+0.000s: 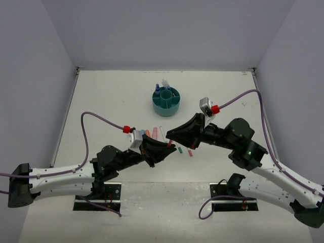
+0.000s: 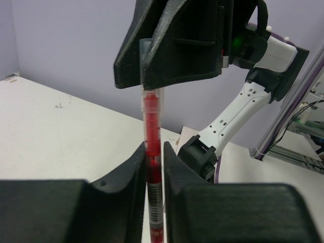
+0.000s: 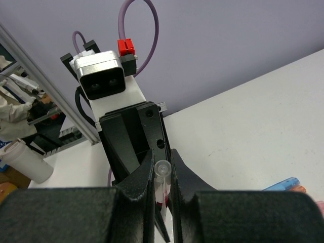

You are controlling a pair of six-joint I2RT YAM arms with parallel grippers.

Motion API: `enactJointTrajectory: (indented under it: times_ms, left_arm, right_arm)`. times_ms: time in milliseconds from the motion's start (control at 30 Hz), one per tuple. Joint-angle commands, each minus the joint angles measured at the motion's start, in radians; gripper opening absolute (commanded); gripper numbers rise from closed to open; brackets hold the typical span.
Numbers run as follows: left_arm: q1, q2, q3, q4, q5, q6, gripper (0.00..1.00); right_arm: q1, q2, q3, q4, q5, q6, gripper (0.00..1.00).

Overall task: Sort the stationery into containers
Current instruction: Close the pen cap on the pen.

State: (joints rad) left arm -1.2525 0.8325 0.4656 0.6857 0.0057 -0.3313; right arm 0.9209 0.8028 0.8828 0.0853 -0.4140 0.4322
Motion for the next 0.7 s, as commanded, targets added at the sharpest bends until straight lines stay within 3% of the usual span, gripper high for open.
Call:
enactJointTrajectory:
  times_ms: [0, 667]
  left_arm:
    - [-0.002, 0.0, 0.013, 0.04, 0.031, 0.012, 0.01]
    - [-0.002, -0.007, 0.013, 0.062, 0.033, 0.023, 0.0]
  right_arm:
    - [0.001, 0.003, 0.055, -0.001, 0.022, -0.026, 0.0]
    - [0.0, 0.012, 0.062, -0.026, 0.048, -0.029, 0.0]
